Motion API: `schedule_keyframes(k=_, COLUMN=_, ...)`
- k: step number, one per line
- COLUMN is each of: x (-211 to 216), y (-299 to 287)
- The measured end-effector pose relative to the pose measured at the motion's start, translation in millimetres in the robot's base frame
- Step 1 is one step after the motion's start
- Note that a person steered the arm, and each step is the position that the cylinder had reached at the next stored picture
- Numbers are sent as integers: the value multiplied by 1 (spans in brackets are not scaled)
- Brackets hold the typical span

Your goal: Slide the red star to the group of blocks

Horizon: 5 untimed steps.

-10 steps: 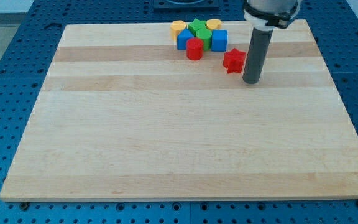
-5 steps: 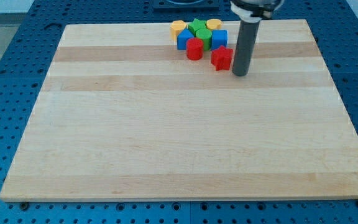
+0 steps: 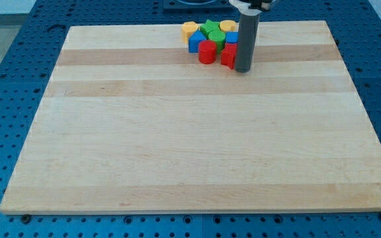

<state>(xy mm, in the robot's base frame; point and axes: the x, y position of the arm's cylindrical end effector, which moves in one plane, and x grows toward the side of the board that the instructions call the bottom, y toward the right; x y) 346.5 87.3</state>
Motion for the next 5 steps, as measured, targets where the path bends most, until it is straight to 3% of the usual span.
schedule_keyframes(k=5, x=-16, y=-10)
